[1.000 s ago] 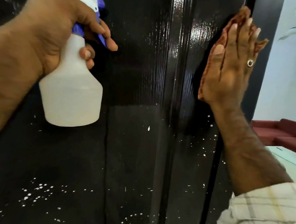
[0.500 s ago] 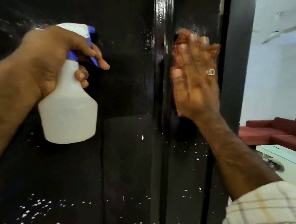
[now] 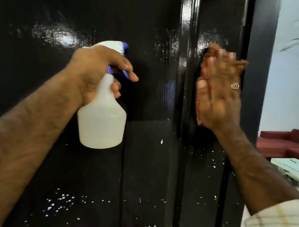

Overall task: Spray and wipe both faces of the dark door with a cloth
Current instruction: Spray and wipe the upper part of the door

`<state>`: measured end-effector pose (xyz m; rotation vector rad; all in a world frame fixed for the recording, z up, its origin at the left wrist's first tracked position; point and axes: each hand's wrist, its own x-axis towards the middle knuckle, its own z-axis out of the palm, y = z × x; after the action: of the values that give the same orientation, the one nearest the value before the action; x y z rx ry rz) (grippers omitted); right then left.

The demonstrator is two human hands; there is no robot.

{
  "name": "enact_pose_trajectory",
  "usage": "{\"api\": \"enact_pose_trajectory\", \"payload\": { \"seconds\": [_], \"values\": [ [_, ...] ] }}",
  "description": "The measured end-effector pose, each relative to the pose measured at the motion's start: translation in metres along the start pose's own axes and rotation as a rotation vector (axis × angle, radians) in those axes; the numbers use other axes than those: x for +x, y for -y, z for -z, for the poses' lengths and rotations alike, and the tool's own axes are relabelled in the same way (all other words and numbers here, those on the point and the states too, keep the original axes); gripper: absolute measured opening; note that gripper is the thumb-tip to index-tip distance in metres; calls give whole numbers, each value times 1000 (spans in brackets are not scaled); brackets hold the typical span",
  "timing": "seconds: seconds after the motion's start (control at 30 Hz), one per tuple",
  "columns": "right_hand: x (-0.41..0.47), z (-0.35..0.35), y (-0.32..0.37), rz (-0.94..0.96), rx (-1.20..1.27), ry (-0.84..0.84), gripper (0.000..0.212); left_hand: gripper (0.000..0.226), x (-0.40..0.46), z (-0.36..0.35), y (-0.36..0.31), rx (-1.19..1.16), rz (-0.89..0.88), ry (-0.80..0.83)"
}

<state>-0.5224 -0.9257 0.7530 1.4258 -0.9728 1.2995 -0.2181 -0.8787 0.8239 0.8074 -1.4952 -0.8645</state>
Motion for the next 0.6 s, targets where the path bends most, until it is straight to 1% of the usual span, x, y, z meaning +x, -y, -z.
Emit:
{"api": "enact_pose_trajectory", "payload": {
  "seconds": [0.07,0.1,0.13,0.17,0.2,0.27,0.3,0.33,0.37,0.4,0.47,0.5,0.53,0.6],
  "values": [
    [0,-1,0,-196,-39,-60,61,15,-5,-12,7,8,12,25],
    [4,-3,12,-240,-50,-70,62,20,-8,-18,9,12,23,30],
    [1,-4,22,-242,-60,-70,63,25,-7,-26,12,5,31,27],
    [-3,-10,35,-152,-36,-27,62,26,-7,-25,13,-8,39,-2],
    [-11,-11,39,-11,-11,34,61,21,-6,-26,14,-26,30,-10],
    [-21,2,25,224,10,152,59,13,-7,-28,16,-36,33,-3],
    [-23,9,11,274,17,154,59,12,-7,-26,18,-34,32,5],
    [-21,11,-3,258,6,123,58,12,-7,-24,22,-27,31,20],
    [-14,13,-17,189,-14,74,58,13,-8,-25,26,-2,33,44],
    [-5,12,-28,74,-18,27,58,14,-9,-26,31,30,34,62],
    [8,6,-20,-153,-47,-35,60,19,-10,-30,38,57,42,65],
    [6,4,-7,-196,-43,-50,61,22,-10,-34,40,47,46,57],
    [-3,1,9,-168,-23,-30,62,23,-10,-34,40,29,44,42],
    [-43,2,31,17,40,108,62,17,-12,-35,42,11,35,37]
  ]
}}
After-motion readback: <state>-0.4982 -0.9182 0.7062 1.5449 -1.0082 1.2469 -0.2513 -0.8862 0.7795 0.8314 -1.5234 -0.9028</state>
